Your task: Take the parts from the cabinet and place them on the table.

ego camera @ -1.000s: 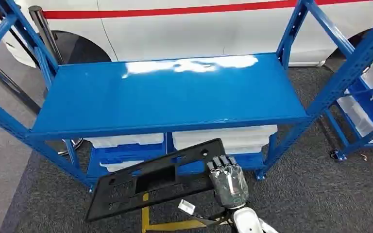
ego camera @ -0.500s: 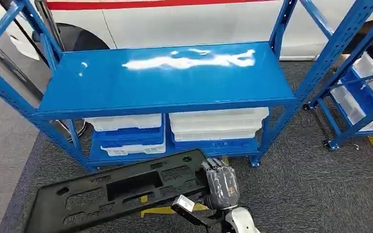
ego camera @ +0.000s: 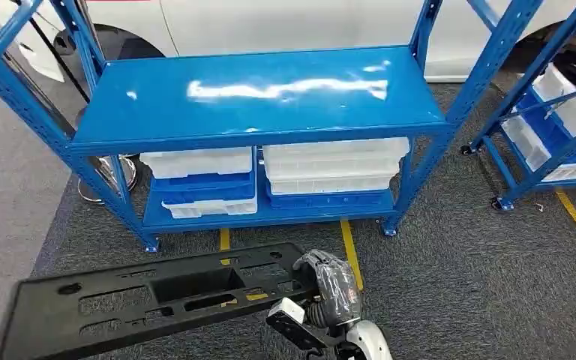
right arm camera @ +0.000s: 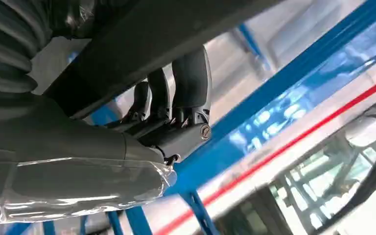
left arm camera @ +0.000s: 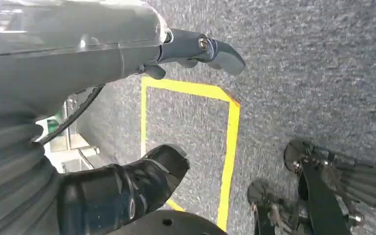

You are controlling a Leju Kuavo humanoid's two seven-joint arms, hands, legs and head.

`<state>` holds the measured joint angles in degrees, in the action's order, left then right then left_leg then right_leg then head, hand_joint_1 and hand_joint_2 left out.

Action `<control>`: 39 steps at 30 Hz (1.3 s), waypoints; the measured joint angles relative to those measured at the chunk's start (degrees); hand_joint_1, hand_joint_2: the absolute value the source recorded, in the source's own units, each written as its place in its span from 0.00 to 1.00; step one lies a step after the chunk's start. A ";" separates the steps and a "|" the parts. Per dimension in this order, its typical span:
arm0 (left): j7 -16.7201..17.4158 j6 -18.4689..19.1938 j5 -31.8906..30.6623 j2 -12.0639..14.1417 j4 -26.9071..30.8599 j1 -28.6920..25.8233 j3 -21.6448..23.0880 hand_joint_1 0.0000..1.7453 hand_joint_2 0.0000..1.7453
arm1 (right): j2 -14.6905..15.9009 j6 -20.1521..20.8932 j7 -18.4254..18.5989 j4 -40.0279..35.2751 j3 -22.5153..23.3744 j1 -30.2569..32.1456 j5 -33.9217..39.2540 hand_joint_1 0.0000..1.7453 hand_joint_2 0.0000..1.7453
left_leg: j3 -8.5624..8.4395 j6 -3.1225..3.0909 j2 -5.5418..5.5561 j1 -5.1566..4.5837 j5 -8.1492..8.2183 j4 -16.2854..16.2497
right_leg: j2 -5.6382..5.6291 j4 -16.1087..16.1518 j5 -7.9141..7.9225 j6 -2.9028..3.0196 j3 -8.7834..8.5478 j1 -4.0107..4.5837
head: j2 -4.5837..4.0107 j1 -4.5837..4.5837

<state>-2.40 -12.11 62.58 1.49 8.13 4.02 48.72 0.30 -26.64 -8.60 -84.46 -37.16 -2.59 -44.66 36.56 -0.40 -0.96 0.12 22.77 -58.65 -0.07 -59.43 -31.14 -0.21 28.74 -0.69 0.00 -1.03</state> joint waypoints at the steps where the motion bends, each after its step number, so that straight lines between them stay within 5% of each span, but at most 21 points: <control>1: 0.00 -0.02 0.20 0.02 0.00 0.03 0.02 0.00 1.00 | -0.33 1.95 -1.64 0.02 0.26 0.04 4.05 1.00 1.00 | 0.14 0.28 0.01 0.03 -0.41 -0.05 | -0.04 0.28 0.19 0.25 0.21 0.02 | 0.00 -0.13; 4: 0.02 -0.02 0.76 -0.04 -0.04 -0.27 0.15 0.00 1.00 | -1.05 10.44 -6.25 0.09 0.80 0.88 18.20 1.00 1.00 | 0.59 1.34 0.32 0.68 -0.66 -0.07 | 0.29 0.81 1.78 1.98 1.30 0.27 | 0.00 -0.09; 6: 0.09 -0.02 0.87 -0.24 -0.04 -0.33 0.42 0.00 1.00 | -1.84 16.57 -8.26 0.37 1.29 1.26 25.84 1.00 1.00 | 2.24 1.69 0.43 0.78 5.58 -3.95 | 0.38 0.82 3.06 2.93 2.63 0.29 | 0.00 -0.04; 7: 0.20 -0.02 1.24 -0.22 -0.04 -0.32 0.57 0.00 1.00 | -2.36 21.58 -9.50 0.59 1.37 1.46 32.01 1.00 1.00 | 3.37 1.90 0.43 0.79 10.07 -9.25 | 0.37 0.77 3.89 3.10 3.50 0.43 | 0.00 -0.04; 8: 0.22 -0.04 1.29 -0.17 -0.04 -0.27 0.63 0.00 1.00 | -2.51 25.54 -10.11 0.81 1.49 1.62 36.48 1.00 1.00 | 4.13 1.99 0.47 0.79 12.28 -13.44 | 0.38 0.74 4.49 3.14 4.30 0.54 | 0.00 -0.04; 10: 0.33 -0.04 1.48 -0.15 -0.04 -0.18 1.05 0.00 1.00 | -3.05 31.52 -11.71 1.46 1.79 2.43 43.40 1.00 1.00 | 3.56 2.07 0.46 0.80 11.84 -17.58 | 0.50 0.62 5.66 3.05 5.98 0.65 | 0.00 -0.04; 12: 0.35 -0.04 1.77 -0.15 -0.04 -0.16 1.44 0.00 1.00 | -3.78 33.86 -12.47 2.18 1.79 2.87 46.40 1.00 1.00 | -0.70 1.96 0.47 0.80 7.56 -13.26 | 0.52 0.51 6.82 2.81 7.61 0.56 | 0.00 -0.02; 13: 0.35 -0.04 1.88 -0.13 -0.04 -0.05 1.49 0.00 1.00 | -3.93 34.57 -12.61 2.45 1.79 2.90 47.35 1.00 1.00 | -4.51 1.84 0.49 0.80 6.01 -8.11 | 0.43 0.35 7.39 2.58 8.38 0.49 | 0.00 -0.02; 15: 0.33 -0.04 2.03 -0.13 -0.04 0.31 1.64 0.00 1.00 | -4.19 35.33 -12.67 2.80 1.79 2.88 48.33 1.00 1.00 | -10.94 1.49 0.69 0.44 7.74 1.38 | 0.42 0.18 8.14 1.99 9.14 0.76 | 0.00 -0.04; 16: 0.33 -0.07 2.16 -0.09 -0.04 0.26 1.77 0.00 1.00 | -4.22 36.04 -12.67 3.00 1.79 2.89 48.71 1.00 1.00 | -11.88 1.11 0.85 0.40 8.49 3.65 | 0.56 0.27 9.00 1.61 9.23 0.71 | 0.00 -0.04; 19: 0.35 -0.06 2.51 -0.09 -0.04 0.25 2.10 0.00 1.00 | -4.33 37.39 -12.69 3.63 1.73 2.91 49.75 1.00 1.00 | -10.45 0.20 0.79 0.31 6.78 3.87 | 0.37 1.03 10.46 0.56 9.39 0.79 | 0.00 -0.13; 21: 0.35 -0.04 2.62 -0.13 -0.04 0.43 2.49 0.00 1.00 | -4.28 38.02 -12.98 3.87 1.71 2.86 50.06 1.00 1.00 | -9.63 -1.06 0.28 0.53 5.60 3.82 | 0.11 -2.31 5.14 0.11 10.68 0.43 | 0.00 -0.17; 23: 0.37 -0.02 2.62 -0.13 -0.04 0.40 2.82 0.00 1.00 | -4.24 38.46 -13.17 4.07 1.51 2.89 50.06 1.00 1.00 | -7.96 -1.52 0.10 0.31 4.69 3.20 | 0.12 -10.84 -1.28 -0.04 12.78 0.34 | 0.00 -0.13; 24: 0.37 0.00 2.64 -0.09 -0.04 0.41 2.84 0.00 1.00 | -4.19 38.77 -13.20 4.20 1.46 2.94 50.06 1.00 1.00 | -6.94 -1.60 0.07 0.20 4.24 2.83 | 0.12 -15.10 -2.88 -0.12 13.68 0.32 | 0.00 -0.11; 26: 0.35 0.02 2.64 0.00 -0.04 0.52 2.91 0.00 1.00 | -4.02 38.90 -13.20 4.33 1.38 3.09 50.06 1.00 1.00 | -4.88 -1.54 0.07 0.10 3.49 1.84 | 0.12 -17.13 -0.80 -0.10 12.55 0.26 | 0.00 -0.13; 28: 0.35 0.04 2.64 0.00 -0.04 0.46 2.97 0.00 1.00 | -3.82 38.94 -13.33 4.29 1.31 3.06 50.06 1.00 1.00 | -3.22 -1.29 0.17 0.07 3.05 0.74 | 0.12 -9.93 2.84 0.28 6.84 0.28 | 0.00 -0.11; 29: 0.35 0.07 2.64 -0.02 -0.04 0.46 2.97 0.00 1.00 | -3.78 38.94 -13.37 4.20 1.29 3.04 50.06 1.00 1.00 | -2.67 -1.11 0.21 0.07 2.91 0.21 | 0.10 -5.03 2.97 0.63 3.46 0.32 | 0.00 -0.11; 30: 0.35 0.11 2.64 -0.09 -0.04 0.49 2.99 0.00 1.00 | -3.73 38.96 -13.39 4.11 1.22 2.97 50.04 1.00 1.00 | -2.03 -0.82 0.22 -0.16 2.68 -0.19 | 0.04 -1.54 1.03 0.94 1.40 0.62 | 0.00 -0.11; 34: 0.35 0.11 2.64 -0.13 -0.07 0.28 3.21 0.00 1.00 | -3.58 38.99 -13.41 4.00 1.03 3.03 49.97 1.00 1.00 | -1.33 0.58 0.27 -0.15 0.84 -0.03 | 0.07 0.36 1.98 1.94 2.26 0.80 | 0.00 -0.09; 36: 0.33 0.07 2.67 -0.13 -0.11 0.34 3.28 0.00 1.00 | -3.58 38.96 -13.41 3.98 0.94 2.94 49.97 1.00 1.00 | 0.05 0.97 0.51 0.13 5.14 -2.35 | 0.44 0.78 3.32 2.96 3.17 0.42 | 0.00 -0.04; 39: 0.31 0.11 2.69 -0.24 -0.09 0.36 3.30 0.00 1.00 | -3.52 38.96 -13.44 3.98 0.83 2.97 49.97 1.00 1.00 | 2.63 1.65 0.51 0.57 13.35 -13.85 | 0.51 0.65 5.27 3.24 5.55 0.53 | 0.00 -0.07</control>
<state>-2.10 -12.00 65.27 1.25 8.04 4.38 52.02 -3.21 12.33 -22.03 -80.48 -36.33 0.38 5.31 39.19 1.25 -0.45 0.69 36.12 -72.50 0.43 -58.78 -25.87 3.03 34.29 -0.15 0.00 -1.09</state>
